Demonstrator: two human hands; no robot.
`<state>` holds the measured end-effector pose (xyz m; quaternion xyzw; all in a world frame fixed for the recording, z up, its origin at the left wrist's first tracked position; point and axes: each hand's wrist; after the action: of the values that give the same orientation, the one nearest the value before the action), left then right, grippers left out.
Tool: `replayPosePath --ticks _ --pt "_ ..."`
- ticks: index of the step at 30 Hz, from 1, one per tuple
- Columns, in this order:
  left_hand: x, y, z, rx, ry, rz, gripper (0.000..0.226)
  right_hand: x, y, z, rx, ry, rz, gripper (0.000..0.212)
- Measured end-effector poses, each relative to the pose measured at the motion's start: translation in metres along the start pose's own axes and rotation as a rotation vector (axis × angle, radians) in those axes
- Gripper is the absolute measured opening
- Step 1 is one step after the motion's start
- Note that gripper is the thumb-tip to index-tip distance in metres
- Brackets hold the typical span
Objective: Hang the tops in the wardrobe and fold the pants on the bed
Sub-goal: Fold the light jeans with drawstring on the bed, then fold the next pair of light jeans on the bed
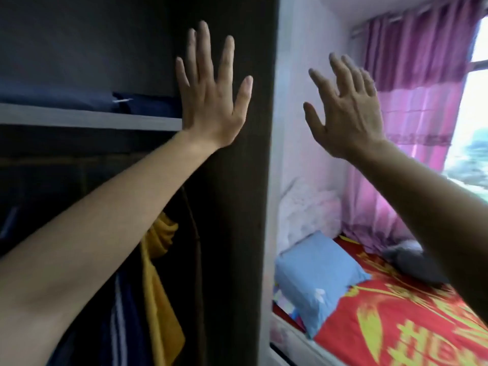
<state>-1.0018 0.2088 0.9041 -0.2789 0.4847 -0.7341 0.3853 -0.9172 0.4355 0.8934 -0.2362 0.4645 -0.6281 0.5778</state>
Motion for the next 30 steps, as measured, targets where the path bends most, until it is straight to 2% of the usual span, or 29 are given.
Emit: replayPosePath --ticks 6,13,17,22,26,30 --pt "-0.208 0.053 -0.071 0.187 0.253 -0.103 0.067 -0.160 0.156 0.012 0.235 0.105 -0.179 0.063" --pt "-0.401 0.128 -0.147 0.434 0.463 -0.258 0.068 -0.289 0.321 0.027 0.494 0.251 -0.366 0.066" --pt "-0.495 0.168 -0.186 0.552 0.513 -0.369 0.071 -0.351 0.404 0.037 0.609 0.331 -0.510 0.067" --pt "-0.598 0.211 -0.237 0.623 0.589 -0.518 0.071 -0.430 0.483 0.040 0.720 0.411 -0.663 0.067" --pt "-0.685 0.233 -0.293 0.710 0.602 -0.643 0.069 -0.499 0.535 0.023 0.846 0.469 -0.722 0.068" --pt "-0.771 0.244 -0.344 0.844 0.570 -0.691 0.069 -0.569 0.572 0.002 0.963 0.485 -0.820 0.068"
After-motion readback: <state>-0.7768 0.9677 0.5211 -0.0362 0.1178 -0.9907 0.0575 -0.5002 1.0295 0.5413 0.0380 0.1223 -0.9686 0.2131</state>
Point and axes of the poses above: each hand's wrist, its own y-axis away from the middle knuckle, its own z-axis out of the back of the hand, x = y × z, and after that the axes turned 13 degrees about x, right-handed
